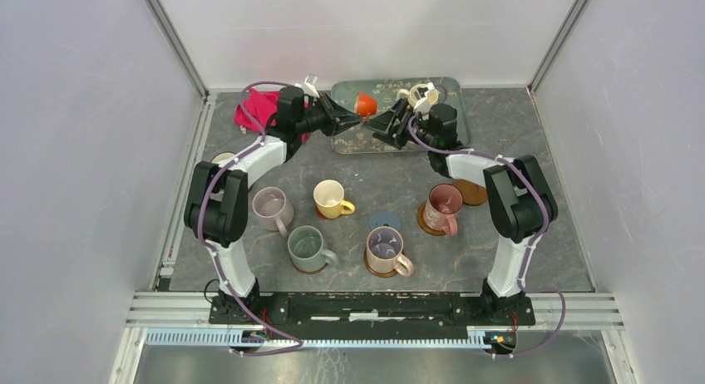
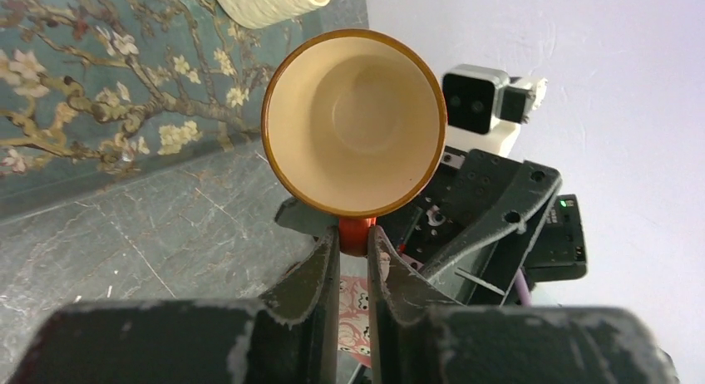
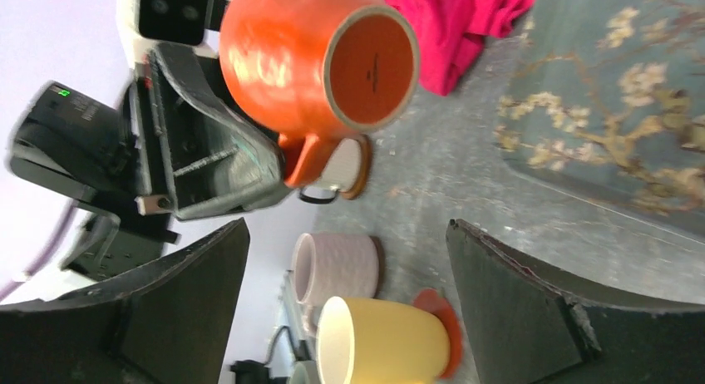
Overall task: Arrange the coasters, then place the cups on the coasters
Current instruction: Move the coaster to the center of the board.
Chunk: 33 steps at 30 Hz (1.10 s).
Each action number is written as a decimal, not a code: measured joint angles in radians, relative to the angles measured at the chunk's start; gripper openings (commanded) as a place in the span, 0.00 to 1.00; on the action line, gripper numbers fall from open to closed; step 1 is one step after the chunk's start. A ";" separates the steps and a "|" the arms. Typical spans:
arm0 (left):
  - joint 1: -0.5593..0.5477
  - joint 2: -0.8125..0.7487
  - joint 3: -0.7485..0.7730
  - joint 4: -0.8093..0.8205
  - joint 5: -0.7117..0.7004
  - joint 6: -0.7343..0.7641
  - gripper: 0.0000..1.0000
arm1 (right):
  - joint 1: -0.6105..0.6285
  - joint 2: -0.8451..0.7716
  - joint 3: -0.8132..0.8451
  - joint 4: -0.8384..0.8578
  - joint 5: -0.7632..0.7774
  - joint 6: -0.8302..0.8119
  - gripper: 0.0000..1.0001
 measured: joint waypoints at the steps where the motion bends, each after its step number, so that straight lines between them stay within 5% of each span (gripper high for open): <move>1: 0.000 0.000 0.008 -0.013 -0.007 0.009 0.02 | -0.002 -0.016 -0.003 -0.027 0.003 -0.027 0.96; 18: -0.110 -0.005 0.116 -0.396 -0.192 0.322 0.02 | -0.010 -0.373 0.010 -0.684 0.313 -0.557 0.98; 33: -0.279 -0.044 0.122 -0.667 -0.401 0.525 0.02 | -0.021 -0.579 -0.053 -0.843 0.554 -0.738 0.98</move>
